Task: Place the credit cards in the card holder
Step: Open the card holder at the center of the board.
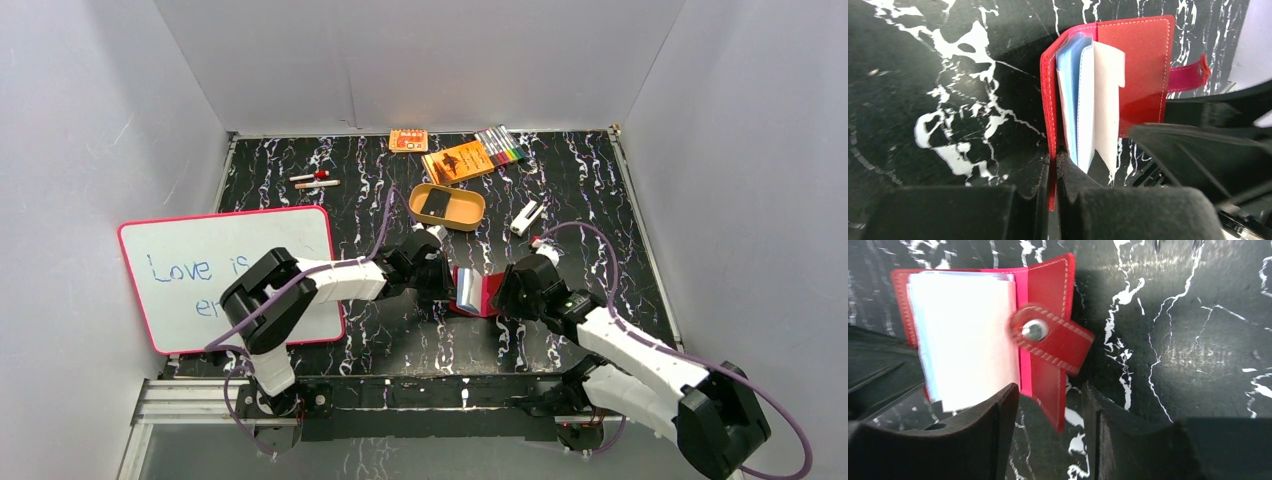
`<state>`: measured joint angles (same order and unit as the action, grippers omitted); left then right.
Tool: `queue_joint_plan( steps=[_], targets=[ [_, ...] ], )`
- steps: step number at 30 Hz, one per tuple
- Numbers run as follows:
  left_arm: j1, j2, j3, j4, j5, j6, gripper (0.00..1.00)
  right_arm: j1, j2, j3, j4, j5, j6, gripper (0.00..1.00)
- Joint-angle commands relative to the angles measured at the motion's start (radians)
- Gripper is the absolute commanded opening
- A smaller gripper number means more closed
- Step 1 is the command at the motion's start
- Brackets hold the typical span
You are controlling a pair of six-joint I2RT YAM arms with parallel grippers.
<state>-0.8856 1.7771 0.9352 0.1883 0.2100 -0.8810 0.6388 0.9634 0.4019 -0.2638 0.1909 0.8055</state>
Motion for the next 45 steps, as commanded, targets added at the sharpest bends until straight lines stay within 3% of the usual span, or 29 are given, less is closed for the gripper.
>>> queue_joint_plan(
  steps=[1, 5, 9, 16, 25, 45],
  targets=[
    [0.000, -0.110, 0.030, -0.137, -0.099, 0.055, 0.00, 0.001, -0.093, 0.159, -0.163, 0.023, -0.080, 0.59],
    [0.001, -0.133, 0.016, -0.163, -0.125, 0.056, 0.00, 0.009, -0.107, 0.285, -0.218, -0.014, -0.161, 0.60],
    [0.000, -0.141, -0.002, -0.153, -0.127, 0.030, 0.00, 0.069, -0.004, 0.370, -0.188, -0.108, -0.182, 0.61],
    [-0.001, -0.151, -0.035, -0.132, -0.127, 0.005, 0.00, 0.237, 0.233, 0.399, -0.066, -0.004, -0.101, 0.70],
    [0.000, -0.174, -0.058, -0.138, -0.140, 0.009, 0.00, 0.241, 0.350, 0.401, -0.025, 0.077, -0.101, 0.77],
    [0.000, -0.200, -0.078, -0.122, -0.141, 0.005, 0.00, 0.240, 0.494, 0.380, -0.019, 0.087, -0.105, 0.72]
  ],
)
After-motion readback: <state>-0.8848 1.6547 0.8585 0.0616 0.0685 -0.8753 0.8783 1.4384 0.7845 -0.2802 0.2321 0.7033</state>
